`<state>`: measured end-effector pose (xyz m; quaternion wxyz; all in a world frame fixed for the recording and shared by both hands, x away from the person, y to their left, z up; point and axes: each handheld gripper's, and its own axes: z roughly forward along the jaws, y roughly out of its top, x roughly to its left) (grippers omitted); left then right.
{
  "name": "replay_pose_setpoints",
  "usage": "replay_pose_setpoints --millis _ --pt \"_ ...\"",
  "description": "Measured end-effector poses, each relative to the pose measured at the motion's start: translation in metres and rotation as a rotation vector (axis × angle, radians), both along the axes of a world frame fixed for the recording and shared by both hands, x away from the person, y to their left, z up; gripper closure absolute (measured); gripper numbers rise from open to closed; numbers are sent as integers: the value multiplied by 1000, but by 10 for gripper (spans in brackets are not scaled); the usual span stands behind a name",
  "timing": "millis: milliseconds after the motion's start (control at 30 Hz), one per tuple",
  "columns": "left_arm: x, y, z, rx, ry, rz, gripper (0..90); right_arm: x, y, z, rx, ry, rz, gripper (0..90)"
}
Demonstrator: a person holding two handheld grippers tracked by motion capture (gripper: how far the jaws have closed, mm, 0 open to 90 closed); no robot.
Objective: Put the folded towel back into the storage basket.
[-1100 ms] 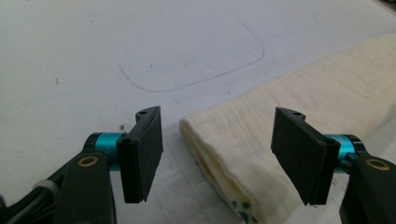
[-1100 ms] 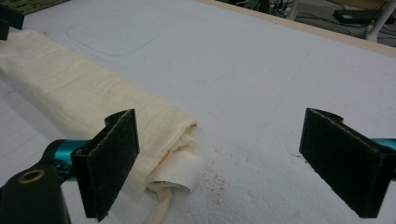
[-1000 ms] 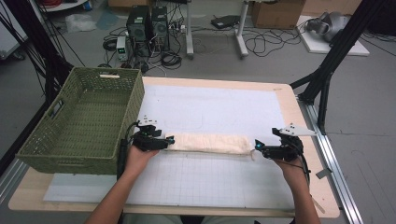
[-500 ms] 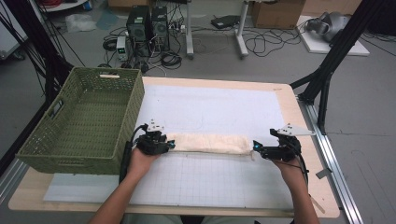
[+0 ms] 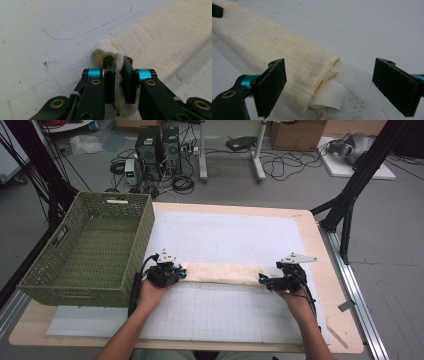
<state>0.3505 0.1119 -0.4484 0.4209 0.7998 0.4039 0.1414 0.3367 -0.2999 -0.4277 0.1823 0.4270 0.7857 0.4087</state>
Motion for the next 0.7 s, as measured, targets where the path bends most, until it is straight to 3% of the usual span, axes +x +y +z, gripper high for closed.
replay_pose_setpoints --millis 167,267,500,700 --pt "0 1 0 -10 7 1 822 6 7 -6 7 41 -11 124" --pt "0 2 0 -14 4 2 822 7 7 -8 2 59 -20 177" --pt "-1 2 0 -17 7 1 820 9 8 -13 5 117 13 422" --pt "-1 2 -1 -19 9 1 819 8 13 -16 -27 139 11 490"
